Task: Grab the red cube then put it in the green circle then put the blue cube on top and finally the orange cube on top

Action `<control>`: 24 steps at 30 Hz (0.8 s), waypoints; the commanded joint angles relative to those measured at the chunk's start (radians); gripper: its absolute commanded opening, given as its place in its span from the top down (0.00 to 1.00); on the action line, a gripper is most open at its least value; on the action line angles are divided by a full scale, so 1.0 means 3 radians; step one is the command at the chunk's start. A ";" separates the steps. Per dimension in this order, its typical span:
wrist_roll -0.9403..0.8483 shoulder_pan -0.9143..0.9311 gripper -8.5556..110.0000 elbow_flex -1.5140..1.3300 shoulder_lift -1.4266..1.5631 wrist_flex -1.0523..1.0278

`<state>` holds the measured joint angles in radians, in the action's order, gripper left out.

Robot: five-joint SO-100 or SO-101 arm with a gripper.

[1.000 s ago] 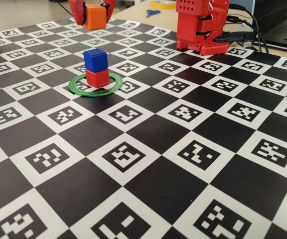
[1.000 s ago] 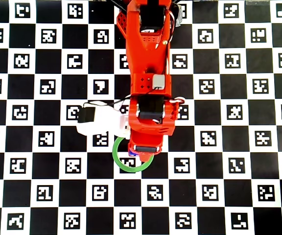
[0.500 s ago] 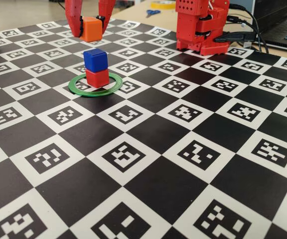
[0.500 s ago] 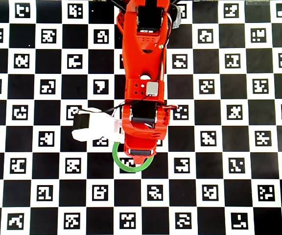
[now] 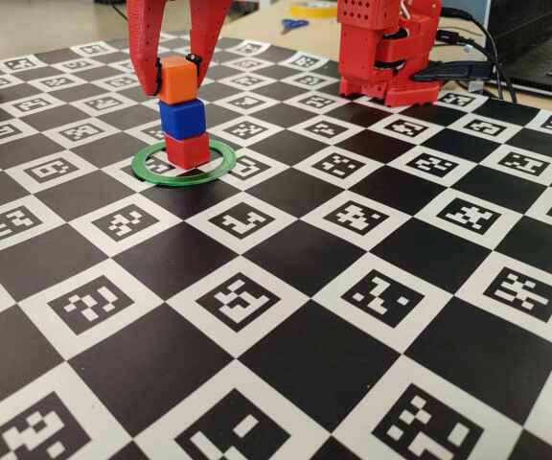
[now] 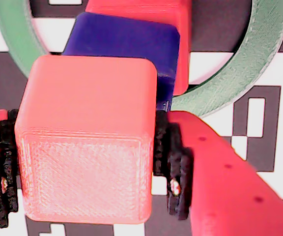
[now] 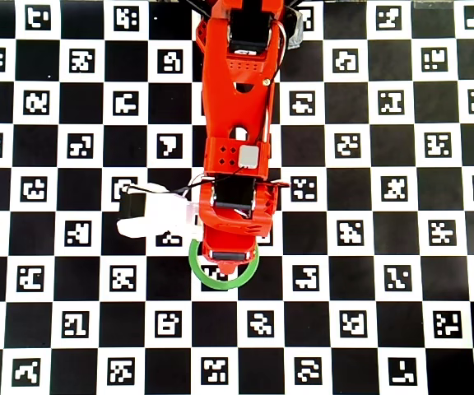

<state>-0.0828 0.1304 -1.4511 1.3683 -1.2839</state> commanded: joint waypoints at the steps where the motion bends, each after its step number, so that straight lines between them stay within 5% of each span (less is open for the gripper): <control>1: -0.0026 0.0031 0.86 0.0000 0.0092 0.0026; 24: 0.0031 -0.0010 0.79 0.0179 0.0184 -0.0189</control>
<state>-0.0813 0.1304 -1.4511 1.3683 -1.3238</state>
